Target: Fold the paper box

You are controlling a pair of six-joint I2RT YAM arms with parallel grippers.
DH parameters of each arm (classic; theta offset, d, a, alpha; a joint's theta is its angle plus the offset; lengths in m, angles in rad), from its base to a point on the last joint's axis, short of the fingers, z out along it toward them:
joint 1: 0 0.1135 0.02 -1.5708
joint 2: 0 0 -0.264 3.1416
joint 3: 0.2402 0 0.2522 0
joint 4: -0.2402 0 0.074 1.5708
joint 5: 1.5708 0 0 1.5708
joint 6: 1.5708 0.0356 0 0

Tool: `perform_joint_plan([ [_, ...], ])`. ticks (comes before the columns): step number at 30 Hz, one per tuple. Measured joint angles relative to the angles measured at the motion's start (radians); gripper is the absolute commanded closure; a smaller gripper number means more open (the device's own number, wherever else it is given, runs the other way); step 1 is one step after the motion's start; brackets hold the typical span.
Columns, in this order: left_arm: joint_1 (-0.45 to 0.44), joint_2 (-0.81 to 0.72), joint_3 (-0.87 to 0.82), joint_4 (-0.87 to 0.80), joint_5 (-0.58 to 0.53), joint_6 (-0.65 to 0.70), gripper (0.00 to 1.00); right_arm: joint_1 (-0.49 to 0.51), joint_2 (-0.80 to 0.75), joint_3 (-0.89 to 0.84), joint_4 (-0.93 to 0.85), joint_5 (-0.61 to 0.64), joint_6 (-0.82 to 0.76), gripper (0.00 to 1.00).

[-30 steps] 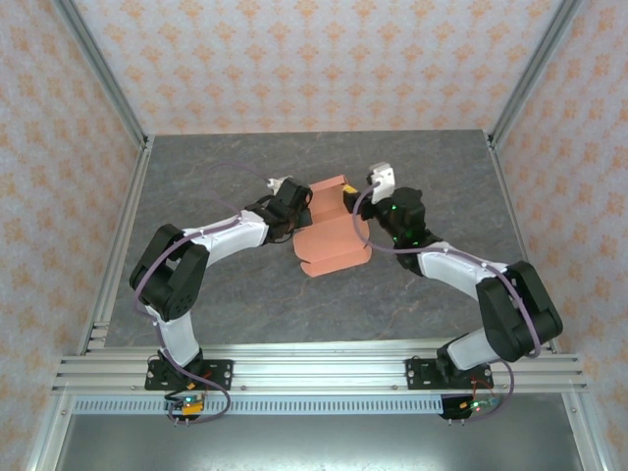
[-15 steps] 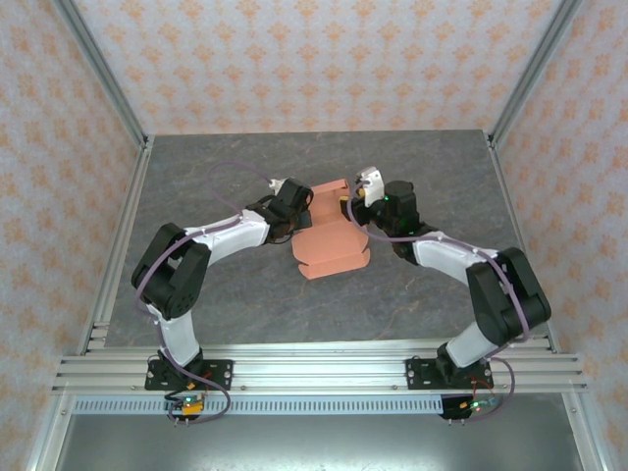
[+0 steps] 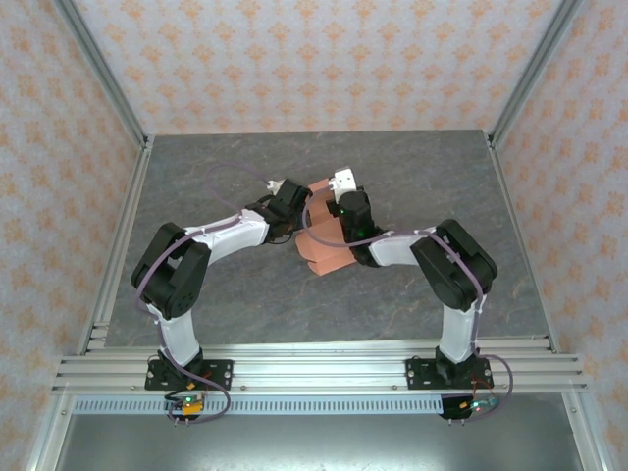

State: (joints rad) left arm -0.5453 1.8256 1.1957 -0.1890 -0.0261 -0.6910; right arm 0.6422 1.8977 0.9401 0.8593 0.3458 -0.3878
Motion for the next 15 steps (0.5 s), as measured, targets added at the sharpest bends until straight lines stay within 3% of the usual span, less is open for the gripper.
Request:
perform_joint_plan([
  [6, 0.000, 0.000, 0.000, 0.011, 0.000, -0.003, 1.00, 0.017, 0.014, -0.007, 0.047, 0.053, 0.010, 0.85],
  [8, 0.000, 0.004, 0.000, 0.010, -0.002, 0.005, 1.00, 0.013, 0.011, -0.020, 0.047, 0.034, 0.039, 0.75],
  [15, -0.006, 0.010, -0.035, 0.091, -0.071, 0.065, 1.00, -0.052, -0.021, -0.125, 0.069, -0.203, 0.152, 0.60],
])
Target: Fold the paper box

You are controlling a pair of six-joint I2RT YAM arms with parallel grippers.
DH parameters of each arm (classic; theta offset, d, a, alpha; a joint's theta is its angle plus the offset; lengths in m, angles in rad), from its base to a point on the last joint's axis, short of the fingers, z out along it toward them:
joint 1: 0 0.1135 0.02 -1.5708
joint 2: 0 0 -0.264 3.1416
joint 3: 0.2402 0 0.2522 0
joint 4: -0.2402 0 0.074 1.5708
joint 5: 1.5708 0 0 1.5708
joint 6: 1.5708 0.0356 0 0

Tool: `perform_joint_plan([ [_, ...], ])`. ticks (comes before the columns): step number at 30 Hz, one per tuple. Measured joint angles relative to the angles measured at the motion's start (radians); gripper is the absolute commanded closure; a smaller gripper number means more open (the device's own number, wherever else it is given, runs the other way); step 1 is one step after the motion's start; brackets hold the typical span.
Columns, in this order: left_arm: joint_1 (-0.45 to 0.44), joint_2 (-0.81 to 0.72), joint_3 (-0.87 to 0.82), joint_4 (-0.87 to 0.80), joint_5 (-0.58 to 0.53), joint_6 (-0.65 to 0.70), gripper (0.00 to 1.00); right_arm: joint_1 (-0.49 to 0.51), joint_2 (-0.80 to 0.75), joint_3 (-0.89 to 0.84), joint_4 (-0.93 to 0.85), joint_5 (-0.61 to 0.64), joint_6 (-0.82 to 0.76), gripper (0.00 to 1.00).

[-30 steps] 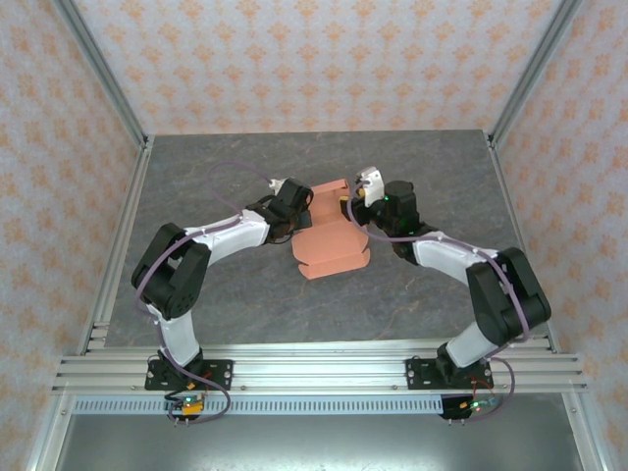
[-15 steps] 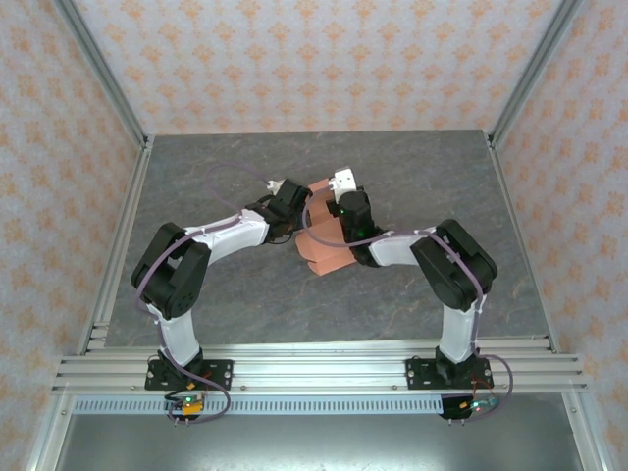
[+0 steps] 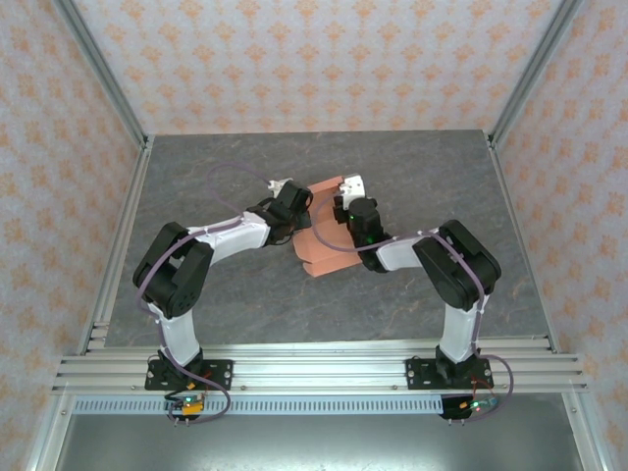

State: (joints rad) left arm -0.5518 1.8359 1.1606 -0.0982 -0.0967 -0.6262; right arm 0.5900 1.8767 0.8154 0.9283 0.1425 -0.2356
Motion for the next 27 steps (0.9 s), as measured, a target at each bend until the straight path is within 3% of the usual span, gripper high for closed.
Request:
perform_joint_plan([
  [7, -0.014, 0.023, -0.004, 0.098, -0.076, 0.092, 1.00, -0.036, -0.058, -0.135, 0.023, -0.177, 0.145, 0.35],
  [14, -0.018, 0.066, -0.004, 0.161, -0.144, 0.176, 1.00, -0.067, -0.324, -0.105, -0.263, -0.253, 0.389, 0.22],
  [21, -0.018, 0.093, -0.008, 0.232, -0.172, 0.243, 1.00, -0.167, -0.371, 0.043, -0.552, -0.438, 0.732, 0.29],
  [27, -0.018, 0.111, -0.026, 0.262, -0.173, 0.270, 1.00, -0.289, -0.281, 0.152, -0.661, -0.651, 1.043, 0.41],
])
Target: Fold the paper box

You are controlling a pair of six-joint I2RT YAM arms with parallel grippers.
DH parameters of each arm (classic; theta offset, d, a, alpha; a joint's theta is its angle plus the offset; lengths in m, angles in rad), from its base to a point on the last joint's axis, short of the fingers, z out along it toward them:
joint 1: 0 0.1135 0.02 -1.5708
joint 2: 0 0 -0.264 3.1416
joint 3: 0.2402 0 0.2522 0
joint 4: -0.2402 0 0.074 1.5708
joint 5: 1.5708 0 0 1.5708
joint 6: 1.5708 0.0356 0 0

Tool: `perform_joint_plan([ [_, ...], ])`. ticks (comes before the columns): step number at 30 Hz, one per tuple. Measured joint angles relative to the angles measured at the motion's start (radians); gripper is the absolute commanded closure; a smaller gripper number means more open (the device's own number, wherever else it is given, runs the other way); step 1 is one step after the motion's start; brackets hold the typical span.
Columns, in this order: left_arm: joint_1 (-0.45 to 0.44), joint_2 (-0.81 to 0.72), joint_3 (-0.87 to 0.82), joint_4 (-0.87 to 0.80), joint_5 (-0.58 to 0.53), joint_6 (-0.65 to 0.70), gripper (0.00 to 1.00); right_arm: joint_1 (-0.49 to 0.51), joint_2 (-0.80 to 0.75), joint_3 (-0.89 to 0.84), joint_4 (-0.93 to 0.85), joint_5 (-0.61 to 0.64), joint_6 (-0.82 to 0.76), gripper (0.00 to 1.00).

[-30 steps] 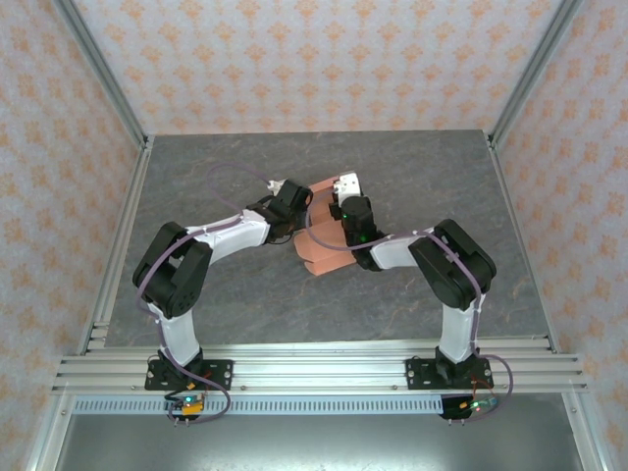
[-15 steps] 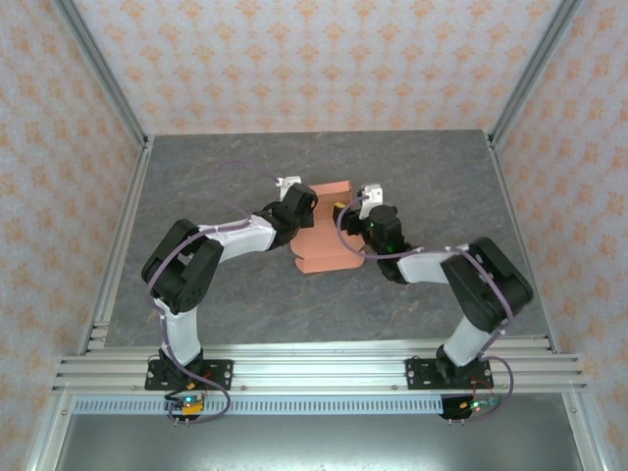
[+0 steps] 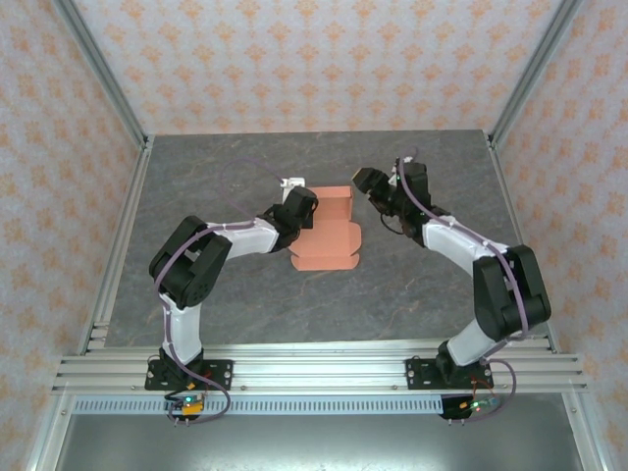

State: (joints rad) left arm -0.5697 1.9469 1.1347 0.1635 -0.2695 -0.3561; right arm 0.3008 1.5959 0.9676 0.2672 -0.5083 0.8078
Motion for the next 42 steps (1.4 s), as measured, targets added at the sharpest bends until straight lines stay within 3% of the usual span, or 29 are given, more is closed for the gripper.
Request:
perform_joint_plan([
  [7, 0.000, 0.007, -0.024, 0.017, 0.000, 0.019, 1.00, -0.015, 0.162, 0.111, -0.060, -0.175, 0.097, 0.49],
  [13, 0.000, 0.017, -0.024, 0.027, 0.000, 0.026, 1.00, -0.013, 0.176, 0.109, -0.113, -0.165, 0.048, 0.64],
  [23, 0.000, 0.044, -0.023, 0.044, -0.001, 0.025, 1.00, -0.009, 0.174, -0.018, 0.043, -0.146, 0.004, 0.61],
  [33, 0.000, 0.058, -0.023, 0.087, 0.000, 0.025, 1.00, -0.005, 0.103, 0.008, -0.039, -0.155, -0.062, 0.55],
  [42, 0.000, 0.059, -0.023, 0.089, -0.001, 0.026, 1.00, -0.007, 0.163, -0.030, 0.003, -0.160, -0.095, 0.55],
])
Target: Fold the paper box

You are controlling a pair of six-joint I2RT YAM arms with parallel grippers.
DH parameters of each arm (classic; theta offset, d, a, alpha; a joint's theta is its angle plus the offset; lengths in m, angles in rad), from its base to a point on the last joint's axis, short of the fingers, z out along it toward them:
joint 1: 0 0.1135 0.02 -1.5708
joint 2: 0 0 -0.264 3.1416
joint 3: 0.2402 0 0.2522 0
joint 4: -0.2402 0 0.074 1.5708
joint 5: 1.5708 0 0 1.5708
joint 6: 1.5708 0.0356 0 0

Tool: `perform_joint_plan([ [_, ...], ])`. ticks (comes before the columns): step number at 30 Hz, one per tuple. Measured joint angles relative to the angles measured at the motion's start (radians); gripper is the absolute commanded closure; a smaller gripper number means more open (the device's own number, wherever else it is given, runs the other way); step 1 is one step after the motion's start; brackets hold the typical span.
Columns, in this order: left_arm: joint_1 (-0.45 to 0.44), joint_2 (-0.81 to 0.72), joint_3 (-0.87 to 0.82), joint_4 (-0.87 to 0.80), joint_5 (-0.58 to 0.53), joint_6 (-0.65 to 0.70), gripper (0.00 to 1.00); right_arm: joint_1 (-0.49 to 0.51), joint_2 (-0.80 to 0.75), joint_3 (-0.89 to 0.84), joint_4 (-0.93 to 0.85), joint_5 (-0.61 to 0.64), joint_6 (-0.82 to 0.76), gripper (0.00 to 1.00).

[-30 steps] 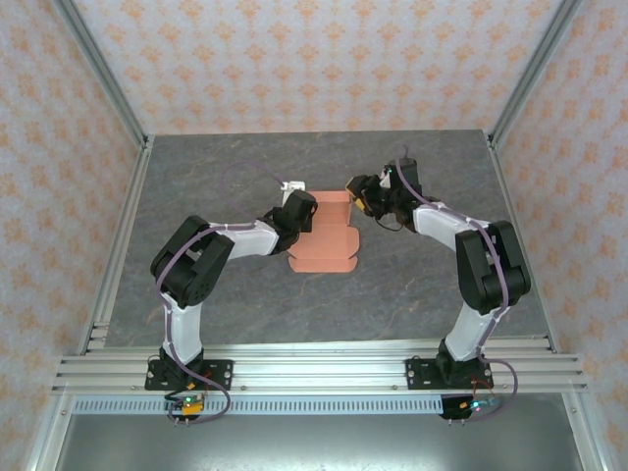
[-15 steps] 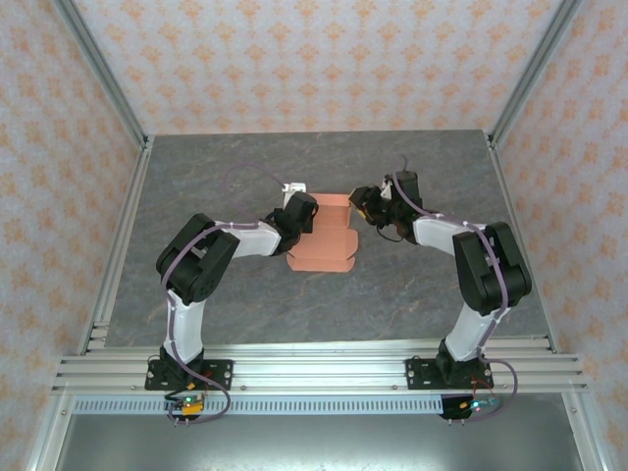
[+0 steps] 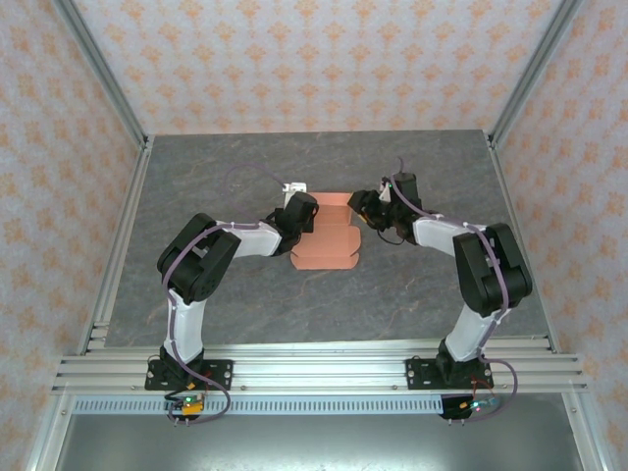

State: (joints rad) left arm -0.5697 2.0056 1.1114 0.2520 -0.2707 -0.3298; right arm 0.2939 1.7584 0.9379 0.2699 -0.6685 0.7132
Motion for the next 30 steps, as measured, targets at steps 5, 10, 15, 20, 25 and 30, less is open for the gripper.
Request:
perform_joint_plan([
  [5, 0.000, 0.000, 0.000, 0.000, 0.000, -0.001, 1.00, -0.002, -0.015, -0.004, 0.000, 0.013, -0.018, 0.52],
  [10, 0.000, 0.000, 0.010, -0.023, -0.001, -0.040, 1.00, -0.003, -0.111, 0.000, -0.135, 0.059, -0.089, 0.39],
  [15, 0.000, -0.039, 0.027, -0.153, 0.001, -0.168, 1.00, -0.003, -0.242, 0.017, -0.235, 0.146, -0.146, 0.27],
  [20, 0.000, -0.090, 0.125, -0.373, 0.012, -0.373, 1.00, -0.003, -0.348, 0.027, -0.308, 0.266, -0.223, 0.18],
  [25, 0.000, -0.137, 0.228, -0.566, 0.040, -0.598, 1.00, -0.014, -0.407, 0.051, -0.399, 0.303, -0.311, 0.01],
  [30, 0.000, -0.153, 0.249, -0.655, 0.156, -0.777, 1.00, -0.016, -0.385, 0.145, -0.491, 0.260, -0.415, 0.01],
])
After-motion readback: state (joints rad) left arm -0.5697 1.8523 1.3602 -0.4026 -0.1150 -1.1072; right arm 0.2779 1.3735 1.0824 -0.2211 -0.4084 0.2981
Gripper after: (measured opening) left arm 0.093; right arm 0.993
